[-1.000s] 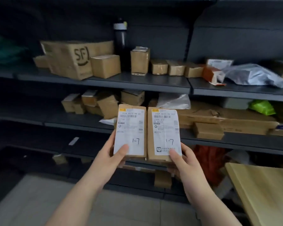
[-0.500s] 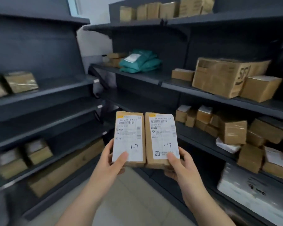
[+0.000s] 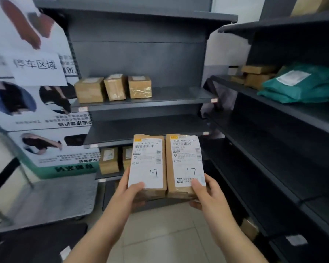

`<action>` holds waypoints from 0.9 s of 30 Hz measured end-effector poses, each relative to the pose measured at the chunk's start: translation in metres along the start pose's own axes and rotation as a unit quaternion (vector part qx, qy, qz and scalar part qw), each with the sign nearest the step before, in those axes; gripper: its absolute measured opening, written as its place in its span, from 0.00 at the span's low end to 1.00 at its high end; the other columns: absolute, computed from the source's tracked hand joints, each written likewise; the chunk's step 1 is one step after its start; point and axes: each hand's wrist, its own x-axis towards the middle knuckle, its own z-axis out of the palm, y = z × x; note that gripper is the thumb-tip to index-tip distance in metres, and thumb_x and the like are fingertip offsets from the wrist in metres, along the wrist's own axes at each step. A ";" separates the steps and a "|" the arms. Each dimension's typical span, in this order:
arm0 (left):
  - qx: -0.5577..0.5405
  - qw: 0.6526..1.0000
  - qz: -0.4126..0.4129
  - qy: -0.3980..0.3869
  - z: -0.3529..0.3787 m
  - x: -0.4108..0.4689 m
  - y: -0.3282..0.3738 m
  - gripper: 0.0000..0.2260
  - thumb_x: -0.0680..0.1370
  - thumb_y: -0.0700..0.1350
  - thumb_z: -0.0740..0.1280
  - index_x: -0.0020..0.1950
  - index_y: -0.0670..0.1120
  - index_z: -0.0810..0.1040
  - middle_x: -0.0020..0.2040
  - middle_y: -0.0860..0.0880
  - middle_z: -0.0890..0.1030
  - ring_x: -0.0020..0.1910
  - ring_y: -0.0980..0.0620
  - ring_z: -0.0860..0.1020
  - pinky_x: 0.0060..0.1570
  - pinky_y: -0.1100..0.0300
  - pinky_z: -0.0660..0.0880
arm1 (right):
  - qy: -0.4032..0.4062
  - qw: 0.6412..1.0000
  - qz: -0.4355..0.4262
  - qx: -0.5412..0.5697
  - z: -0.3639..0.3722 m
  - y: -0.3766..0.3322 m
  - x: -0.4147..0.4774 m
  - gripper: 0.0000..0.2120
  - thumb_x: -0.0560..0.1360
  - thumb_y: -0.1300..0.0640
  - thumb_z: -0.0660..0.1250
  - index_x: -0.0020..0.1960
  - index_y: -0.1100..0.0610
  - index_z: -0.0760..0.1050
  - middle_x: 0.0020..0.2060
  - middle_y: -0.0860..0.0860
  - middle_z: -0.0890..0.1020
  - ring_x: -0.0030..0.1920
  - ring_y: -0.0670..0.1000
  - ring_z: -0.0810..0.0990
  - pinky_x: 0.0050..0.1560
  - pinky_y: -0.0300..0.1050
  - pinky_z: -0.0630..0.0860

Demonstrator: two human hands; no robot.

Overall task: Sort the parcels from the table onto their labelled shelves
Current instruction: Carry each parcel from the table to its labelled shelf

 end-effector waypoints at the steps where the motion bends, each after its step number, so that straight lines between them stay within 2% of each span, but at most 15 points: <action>1: -0.005 1.000 0.002 0.013 -0.001 0.013 0.003 0.21 0.80 0.41 0.60 0.60 0.69 0.69 0.53 0.58 0.83 0.51 0.48 0.82 0.50 0.50 0.78 | -0.015 1.000 0.002 -0.002 0.005 -0.004 0.018 0.15 0.77 0.53 0.65 0.63 0.48 0.69 0.53 0.46 0.81 0.51 0.46 0.81 0.49 0.45 0.80; 4: -0.010 0.999 0.005 0.044 -0.006 0.049 0.008 0.21 0.80 0.41 0.59 0.62 0.67 0.69 0.52 0.60 0.83 0.50 0.50 0.82 0.51 0.50 0.77 | -0.059 0.998 0.013 -0.010 0.018 -0.009 0.070 0.15 0.77 0.52 0.65 0.63 0.47 0.69 0.52 0.44 0.81 0.51 0.46 0.80 0.51 0.47 0.80; 7: -0.030 0.996 -0.004 0.085 -0.013 0.080 0.003 0.22 0.80 0.39 0.60 0.67 0.62 0.69 0.57 0.55 0.82 0.53 0.46 0.81 0.54 0.45 0.77 | -0.108 0.993 0.025 -0.028 0.033 -0.008 0.113 0.15 0.76 0.49 0.65 0.62 0.44 0.69 0.52 0.42 0.80 0.52 0.45 0.80 0.52 0.48 0.79; 10: -0.050 0.990 -0.020 0.128 -0.022 0.100 -0.012 0.22 0.79 0.38 0.60 0.66 0.62 0.69 0.53 0.56 0.84 0.49 0.46 0.82 0.47 0.51 0.77 | -0.145 0.988 0.046 -0.039 0.051 0.005 0.147 0.14 0.76 0.50 0.65 0.61 0.44 0.68 0.51 0.41 0.80 0.51 0.43 0.80 0.51 0.45 0.79; 13: -0.064 0.986 -0.039 0.150 -0.040 0.111 -0.019 0.25 0.70 0.45 0.64 0.65 0.64 0.70 0.54 0.55 0.83 0.47 0.47 0.81 0.45 0.54 0.74 | -0.170 0.981 0.076 -0.047 0.079 0.019 0.169 0.14 0.77 0.52 0.65 0.61 0.46 0.69 0.51 0.41 0.80 0.51 0.43 0.79 0.45 0.41 0.78; 16: -0.069 0.978 -0.053 0.188 -0.070 0.131 -0.026 0.28 0.66 0.47 0.62 0.65 0.65 0.71 0.56 0.55 0.82 0.46 0.48 0.80 0.45 0.54 0.73 | -0.199 0.973 0.098 -0.067 0.112 0.030 0.188 0.15 0.77 0.50 0.64 0.62 0.45 0.67 0.51 0.39 0.79 0.52 0.43 0.79 0.44 0.40 0.76; 19: -0.061 0.973 -0.059 0.212 -0.101 0.163 -0.034 0.23 0.71 0.44 0.63 0.62 0.64 0.72 0.55 0.54 0.83 0.44 0.49 0.80 0.43 0.54 0.73 | -0.210 0.969 0.110 -0.077 0.150 0.039 0.213 0.16 0.77 0.50 0.65 0.64 0.46 0.66 0.52 0.39 0.79 0.52 0.43 0.78 0.45 0.40 0.77; 22: -0.076 0.969 -0.073 0.223 -0.139 0.203 -0.039 0.21 0.78 0.36 0.58 0.63 0.60 0.70 0.55 0.50 0.82 0.45 0.45 0.80 0.42 0.53 0.75 | -0.204 0.968 0.122 -0.081 0.194 0.047 0.242 0.17 0.77 0.50 0.65 0.64 0.45 0.66 0.52 0.40 0.79 0.53 0.44 0.78 0.49 0.45 0.79; 24: -0.089 0.967 -0.080 0.226 -0.167 0.233 -0.038 0.21 0.76 0.36 0.62 0.65 0.56 0.67 0.57 0.47 0.80 0.45 0.44 0.80 0.41 0.51 0.75 | -0.197 0.969 0.127 -0.084 0.225 0.050 0.260 0.17 0.77 0.49 0.65 0.63 0.44 0.65 0.51 0.40 0.79 0.52 0.43 0.78 0.50 0.46 0.79; 25: -0.092 0.966 -0.085 0.224 -0.182 0.248 -0.037 0.24 0.72 0.38 0.66 0.65 0.54 0.66 0.58 0.46 0.79 0.45 0.44 0.79 0.42 0.50 0.75 | -0.191 0.970 0.129 -0.084 0.240 0.052 0.268 0.17 0.77 0.49 0.65 0.63 0.44 0.64 0.51 0.39 0.78 0.51 0.43 0.78 0.49 0.45 0.79; 27: -0.092 0.967 -0.099 0.214 -0.208 0.277 -0.034 0.28 0.64 0.42 0.66 0.64 0.51 0.65 0.59 0.44 0.77 0.46 0.43 0.79 0.45 0.48 0.76 | -0.172 0.972 0.138 -0.078 0.268 0.056 0.285 0.18 0.76 0.49 0.65 0.63 0.45 0.64 0.52 0.39 0.77 0.51 0.43 0.77 0.49 0.45 0.79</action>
